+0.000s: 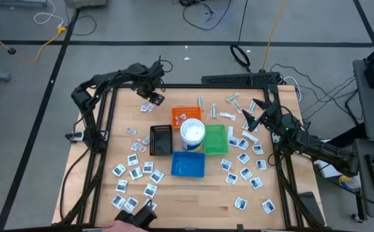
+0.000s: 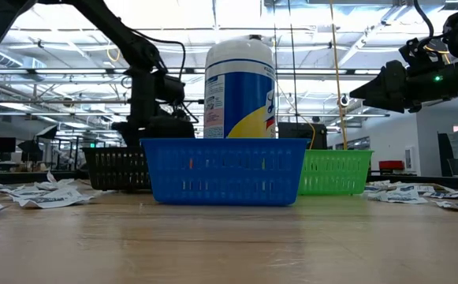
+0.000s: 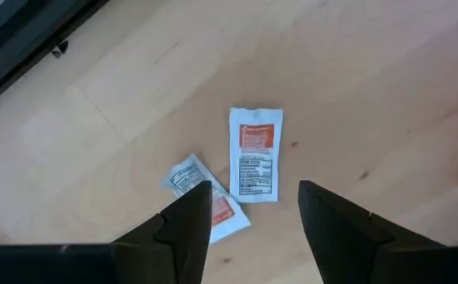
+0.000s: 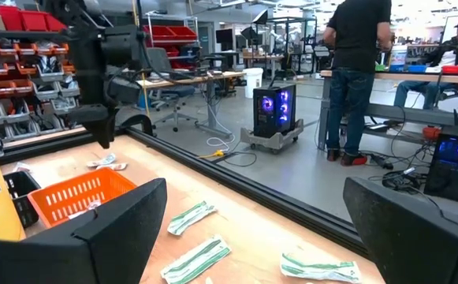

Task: Pick & Place First Aid Supplies
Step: Put the orange ointment pack into the orange bin

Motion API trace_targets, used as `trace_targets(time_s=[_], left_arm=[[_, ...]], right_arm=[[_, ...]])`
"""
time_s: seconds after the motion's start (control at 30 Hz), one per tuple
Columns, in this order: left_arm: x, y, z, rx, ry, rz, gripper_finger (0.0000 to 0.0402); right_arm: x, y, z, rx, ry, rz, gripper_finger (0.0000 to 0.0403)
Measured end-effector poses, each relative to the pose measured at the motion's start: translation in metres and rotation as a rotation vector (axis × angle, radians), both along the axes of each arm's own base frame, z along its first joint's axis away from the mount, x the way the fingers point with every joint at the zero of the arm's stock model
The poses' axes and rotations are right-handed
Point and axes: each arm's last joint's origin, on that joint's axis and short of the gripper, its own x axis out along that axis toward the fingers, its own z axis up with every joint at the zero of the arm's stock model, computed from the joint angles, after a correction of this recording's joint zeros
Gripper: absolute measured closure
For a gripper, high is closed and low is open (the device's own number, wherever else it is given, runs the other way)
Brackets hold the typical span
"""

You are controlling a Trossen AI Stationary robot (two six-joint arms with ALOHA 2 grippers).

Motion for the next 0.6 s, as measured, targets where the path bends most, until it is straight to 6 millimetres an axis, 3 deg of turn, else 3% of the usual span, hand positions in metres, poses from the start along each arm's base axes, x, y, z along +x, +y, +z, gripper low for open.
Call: trace_targets(time_s=[0.2,0.6], left_arm=[[0.001,0.000,-0.007,0.017,-0.022,-0.025,0.0188],[0.000,-0.004,-0.046,-0.023,-0.003,-0.035,0.0186]], right_arm=[[0.000,0.000,0.000,0.000,0.000,0.000,0.0023],[0.000,0.000,0.000,0.000,0.000,0.000,0.0023]])
